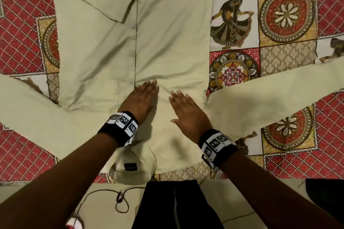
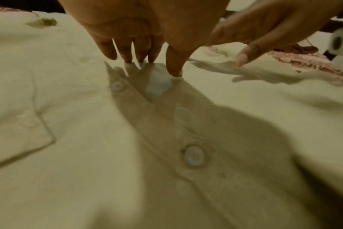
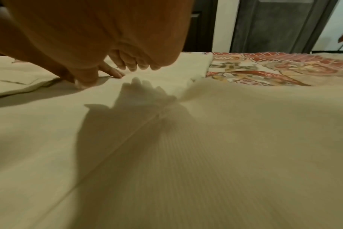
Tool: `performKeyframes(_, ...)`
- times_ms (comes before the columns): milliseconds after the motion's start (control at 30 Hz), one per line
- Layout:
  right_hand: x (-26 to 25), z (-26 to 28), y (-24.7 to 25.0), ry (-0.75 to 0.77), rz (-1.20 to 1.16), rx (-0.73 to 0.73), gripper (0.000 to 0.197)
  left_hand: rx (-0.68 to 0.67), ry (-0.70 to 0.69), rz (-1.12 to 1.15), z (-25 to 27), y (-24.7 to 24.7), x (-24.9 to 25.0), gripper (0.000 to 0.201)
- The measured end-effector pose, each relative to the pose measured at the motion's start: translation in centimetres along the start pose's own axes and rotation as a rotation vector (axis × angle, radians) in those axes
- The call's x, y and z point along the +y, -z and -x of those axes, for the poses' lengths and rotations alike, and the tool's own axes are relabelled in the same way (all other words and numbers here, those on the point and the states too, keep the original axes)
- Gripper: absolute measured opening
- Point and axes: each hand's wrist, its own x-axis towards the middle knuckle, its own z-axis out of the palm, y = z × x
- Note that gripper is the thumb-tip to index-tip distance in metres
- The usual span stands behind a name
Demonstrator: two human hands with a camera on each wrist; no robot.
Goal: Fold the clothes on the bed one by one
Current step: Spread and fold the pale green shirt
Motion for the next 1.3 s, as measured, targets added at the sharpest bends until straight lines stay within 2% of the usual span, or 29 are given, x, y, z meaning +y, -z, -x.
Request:
performKeyframes(100,1.7,-4.5,0.0,0.101,0.054,-0.046,0.082,0.005,-0.053,-0.080,-1.1,0.1,-1.6,0.087)
performKeyframes(200,4.7,-5.2,1.0,0.127,0.037,-0.023,0.101,-0.086,0.013,-0.132,-1.7,0.7,-2.7,0.115)
performKeyframes(267,6.7,-4.3,2.1,0.023,0.027,-0.017,0.125,-0.135,0.091,-0.140,-2.6,1.9,-3.4,0.134)
performKeyframes(333,8.0,-3.7,3.1,-0.102,0.043,-0.041,0.146,-0.135,0.103,-0.141,-3.5,3.2,-4.0,0.152)
performKeyframes(400,8.6,-3.6,3.2,-0.189,0.049,-0.083,0.155,-0.140,0.081,-0.156,-4.3,4.1,-4.6,0.161)
performKeyframes(467,8.3,-3.6,3.2,-0.246,0.062,-0.086,0.155,-0.140,0.053,-0.149,-4.8,4.8,-4.9,0.155)
performKeyframes(567,7.8,-4.6,3.6,-0.287,0.058,-0.005,0.138,-0.019,0.055,-0.096,-5.6,5.1,-5.8,0.118)
performKeyframes(667,7.8,-8.2,4.4,-0.105,0.059,0.116,0.092,0.182,0.010,-0.088,-6.3,5.6,-6.4,0.063)
performKeyframes(700,7.8,-9.6,4.6,-0.040,0.048,0.130,0.079,0.247,-0.022,-0.067,-6.6,6.1,-6.3,0.053)
performKeyframes(767,8.4,-11.7,4.6,0.032,0.049,0.093,0.069,0.364,-0.072,-0.012,-7.2,6.6,-6.0,0.046)
performKeyframes(833,9.6,-12.6,5.0,0.060,0.057,0.053,0.074,0.368,-0.030,-0.001,-7.7,7.0,-5.8,0.057)
performKeyframes(900,11.0,-12.3,5.9,0.050,0.042,0.047,0.090,0.242,0.089,-0.015,-8.2,7.5,-6.0,0.088)
performKeyframes(1000,13.1,-11.7,7.3,-0.116,0.036,-0.030,0.131,0.044,0.176,-0.044,-9.1,8.4,-7.1,0.126)
performKeyframes(1033,13.6,-11.8,7.6,-0.181,0.061,-0.059,0.144,0.018,0.188,-0.069,-9.3,8.7,-7.4,0.134)
performKeyframes(1100,14.1,-12.2,7.9,-0.253,0.091,-0.078,0.157,0.006,0.193,-0.136,-9.9,9.3,-7.9,0.146)
performKeyframes(1200,13.9,-12.5,8.5,-0.258,0.086,-0.085,0.158,-0.047,0.180,-0.229,-10.8,10.1,-8.2,0.161)
performKeyframes(1267,13.9,-12.9,9.3,-0.221,0.093,-0.048,0.148,-0.056,0.183,-0.220,-11.2,10.8,-8.1,0.152)
performKeyframes(1300,14.0,-13.3,9.8,-0.188,0.096,-0.021,0.139,-0.029,0.182,-0.187,-11.5,11.2,-7.9,0.137)
